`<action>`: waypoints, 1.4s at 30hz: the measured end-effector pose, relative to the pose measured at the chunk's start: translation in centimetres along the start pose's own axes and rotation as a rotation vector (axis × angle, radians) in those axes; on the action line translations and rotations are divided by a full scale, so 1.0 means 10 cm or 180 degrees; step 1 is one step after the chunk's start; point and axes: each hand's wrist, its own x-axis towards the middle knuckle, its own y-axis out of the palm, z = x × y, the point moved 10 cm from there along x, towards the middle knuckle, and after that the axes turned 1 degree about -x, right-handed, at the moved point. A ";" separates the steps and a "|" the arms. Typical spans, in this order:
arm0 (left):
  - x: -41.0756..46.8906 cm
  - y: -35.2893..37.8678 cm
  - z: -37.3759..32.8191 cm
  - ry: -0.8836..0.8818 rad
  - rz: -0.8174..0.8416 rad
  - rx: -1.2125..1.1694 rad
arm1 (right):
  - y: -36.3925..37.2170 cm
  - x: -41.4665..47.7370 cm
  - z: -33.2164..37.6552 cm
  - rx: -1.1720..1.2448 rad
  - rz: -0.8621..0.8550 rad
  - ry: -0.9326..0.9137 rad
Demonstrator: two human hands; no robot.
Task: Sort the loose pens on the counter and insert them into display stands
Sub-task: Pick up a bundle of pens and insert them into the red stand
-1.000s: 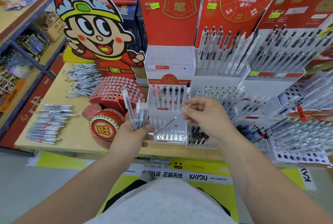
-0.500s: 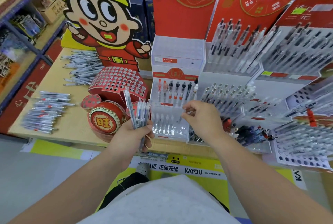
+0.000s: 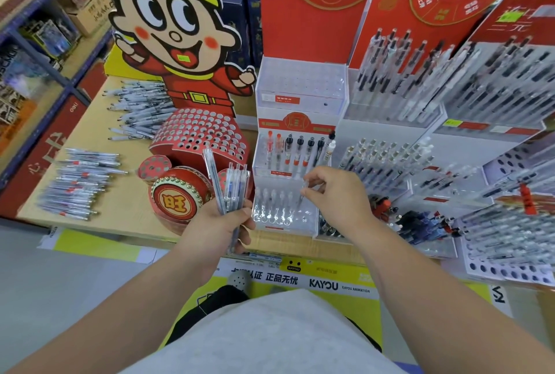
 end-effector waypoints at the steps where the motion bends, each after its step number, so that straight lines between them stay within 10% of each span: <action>1: 0.00 0.00 0.00 0.0002 0.0009 0.0005 | 0.00 -0.01 0.00 -0.0027 -0.0018 -0.0018; 35: -0.03 0.05 -0.01 0.0033 0.0207 0.0015 | 0.38 0.01 -0.08 -0.1201 0.0572 0.0086; 39: -0.12 0.20 -0.08 0.0074 0.0601 0.0030 | 0.02 -0.10 0.18 -0.0590 0.0069 -0.0019; 42: -0.18 0.39 -0.13 0.0062 0.0996 0.0076 | -0.15 -0.18 0.35 0.1302 0.0199 0.0316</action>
